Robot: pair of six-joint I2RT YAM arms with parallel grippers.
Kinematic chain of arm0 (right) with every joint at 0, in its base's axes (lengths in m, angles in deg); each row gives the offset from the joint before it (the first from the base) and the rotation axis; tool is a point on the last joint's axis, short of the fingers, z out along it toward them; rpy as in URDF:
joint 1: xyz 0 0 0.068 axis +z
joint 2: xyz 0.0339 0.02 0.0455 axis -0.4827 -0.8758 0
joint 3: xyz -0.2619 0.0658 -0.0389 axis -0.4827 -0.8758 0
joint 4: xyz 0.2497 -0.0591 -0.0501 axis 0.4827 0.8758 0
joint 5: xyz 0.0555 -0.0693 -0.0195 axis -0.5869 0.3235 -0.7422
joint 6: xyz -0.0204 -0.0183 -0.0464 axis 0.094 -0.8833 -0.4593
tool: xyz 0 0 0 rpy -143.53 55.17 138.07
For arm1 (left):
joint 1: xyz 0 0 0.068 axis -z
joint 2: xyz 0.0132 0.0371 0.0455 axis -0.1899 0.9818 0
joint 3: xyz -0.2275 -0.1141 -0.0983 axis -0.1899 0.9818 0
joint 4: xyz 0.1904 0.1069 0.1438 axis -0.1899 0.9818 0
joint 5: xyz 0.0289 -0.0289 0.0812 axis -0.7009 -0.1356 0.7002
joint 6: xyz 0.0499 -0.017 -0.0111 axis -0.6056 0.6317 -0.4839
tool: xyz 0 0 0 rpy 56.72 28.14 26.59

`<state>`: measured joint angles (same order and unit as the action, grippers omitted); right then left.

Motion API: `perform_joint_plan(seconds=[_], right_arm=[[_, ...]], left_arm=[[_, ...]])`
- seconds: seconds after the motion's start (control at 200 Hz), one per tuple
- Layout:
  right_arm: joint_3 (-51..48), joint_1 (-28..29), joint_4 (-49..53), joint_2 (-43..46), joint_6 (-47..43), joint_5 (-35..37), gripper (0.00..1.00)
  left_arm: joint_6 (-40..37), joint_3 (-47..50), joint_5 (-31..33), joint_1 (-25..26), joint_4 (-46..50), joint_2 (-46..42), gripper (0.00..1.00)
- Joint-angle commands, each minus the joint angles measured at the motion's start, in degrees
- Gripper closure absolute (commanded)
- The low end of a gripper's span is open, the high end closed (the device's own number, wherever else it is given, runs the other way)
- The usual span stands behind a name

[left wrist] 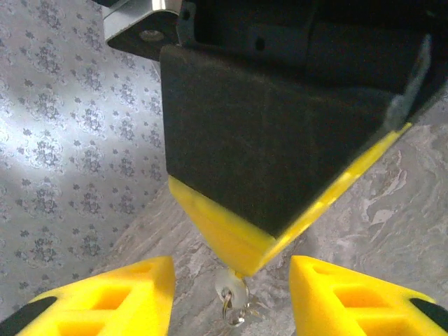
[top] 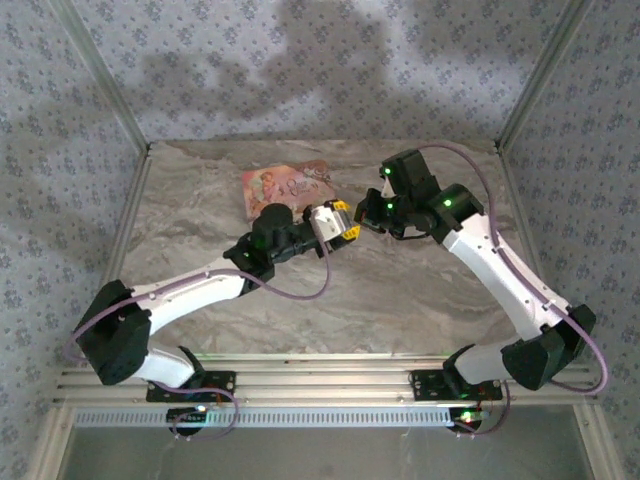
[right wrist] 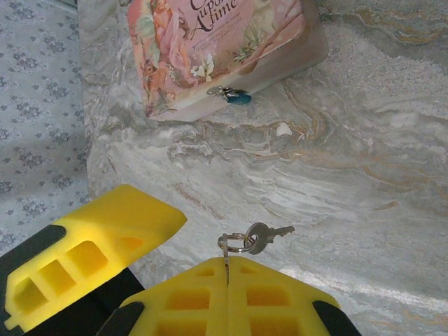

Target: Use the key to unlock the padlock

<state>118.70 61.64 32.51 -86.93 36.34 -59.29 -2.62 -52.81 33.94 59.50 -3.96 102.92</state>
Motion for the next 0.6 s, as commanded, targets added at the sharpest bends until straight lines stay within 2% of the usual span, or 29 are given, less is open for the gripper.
perform_joint_plan(seconds=[0.0, 0.345, 0.49, 0.6], right_arm=[[1.8, 0.3, 0.8, -0.6, 1.0, -0.9, 1.00], [1.8, -0.2, 0.5, -0.8, 1.2, -1.3, 1.00], [1.7, -0.4, 0.2, -0.9, 1.5, -1.7, 1.00], [1.5, -0.5, 0.2, -0.8, 1.7, -1.8, 1.00]], left_arm=[[-2.2, -2.5, 0.6, 0.3, 0.6, 1.1, 0.57], [-3.4, -1.9, 1.2, 0.4, 1.4, 2.5, 0.62], [-4.3, -2.0, 1.9, 0.5, 2.2, 2.6, 0.77], [-4.8, -1.9, 2.7, 0.7, 2.6, 2.2, 0.95]])
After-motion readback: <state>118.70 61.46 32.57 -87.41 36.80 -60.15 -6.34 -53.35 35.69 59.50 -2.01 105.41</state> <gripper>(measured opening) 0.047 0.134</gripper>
